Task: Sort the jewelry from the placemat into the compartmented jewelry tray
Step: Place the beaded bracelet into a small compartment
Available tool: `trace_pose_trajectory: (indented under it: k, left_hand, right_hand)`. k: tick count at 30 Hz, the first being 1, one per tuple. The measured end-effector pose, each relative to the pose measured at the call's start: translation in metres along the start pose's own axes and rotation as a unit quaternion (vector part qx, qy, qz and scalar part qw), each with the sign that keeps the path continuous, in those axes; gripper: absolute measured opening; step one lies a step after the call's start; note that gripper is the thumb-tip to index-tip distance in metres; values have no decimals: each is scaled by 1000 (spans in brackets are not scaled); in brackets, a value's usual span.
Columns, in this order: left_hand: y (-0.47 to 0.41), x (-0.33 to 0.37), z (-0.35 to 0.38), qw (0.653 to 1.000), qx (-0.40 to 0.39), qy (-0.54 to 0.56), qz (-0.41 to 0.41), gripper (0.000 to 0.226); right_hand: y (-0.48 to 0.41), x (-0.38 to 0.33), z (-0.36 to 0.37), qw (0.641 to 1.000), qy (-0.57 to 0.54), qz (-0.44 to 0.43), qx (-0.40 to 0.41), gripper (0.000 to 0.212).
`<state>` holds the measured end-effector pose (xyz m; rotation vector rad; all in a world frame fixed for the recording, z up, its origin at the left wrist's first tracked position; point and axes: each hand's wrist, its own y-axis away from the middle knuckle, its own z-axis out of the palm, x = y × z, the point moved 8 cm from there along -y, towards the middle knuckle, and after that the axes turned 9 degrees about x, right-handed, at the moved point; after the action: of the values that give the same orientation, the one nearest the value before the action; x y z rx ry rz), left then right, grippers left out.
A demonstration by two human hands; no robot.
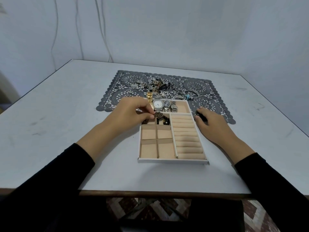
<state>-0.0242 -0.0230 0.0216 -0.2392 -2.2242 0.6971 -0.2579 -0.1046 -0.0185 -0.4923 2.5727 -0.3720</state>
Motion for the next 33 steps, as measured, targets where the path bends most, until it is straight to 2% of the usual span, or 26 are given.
trace_pose_trajectory:
  k: [3,6,16,19,22,25,33]
  left_hand:
    - [-1,7,2,996,-18,-52,72,6]
    - [-1,9,2,992,-49,-72,96,4]
    - [-7,-1,5,989,-121,-61,55,12]
    - [-8,2,8,991,-120,-37,48,28]
    - [-8,5,13,989,-122,-46,77,39]
    - [-8,6,16,986,-131,-47,96,40]
    - [-12,2,22,979,-177,-59,87,33]
  right_hand:
    - [0,-2,-2,1000,1,-6,1,35]
    - [1,-4,-3,1000,2,-6,0,32]
    - [1,-3,-3,1000,3,-5,-1,36]
    - [1,-4,-3,1000,0,-5,2,35]
    - [2,-6,-5,1000,-1,-7,4,35]
    - [2,-6,-5,1000,-5,-9,8,34]
    - [2,-7,-6,1000,-7,-12,7,34]
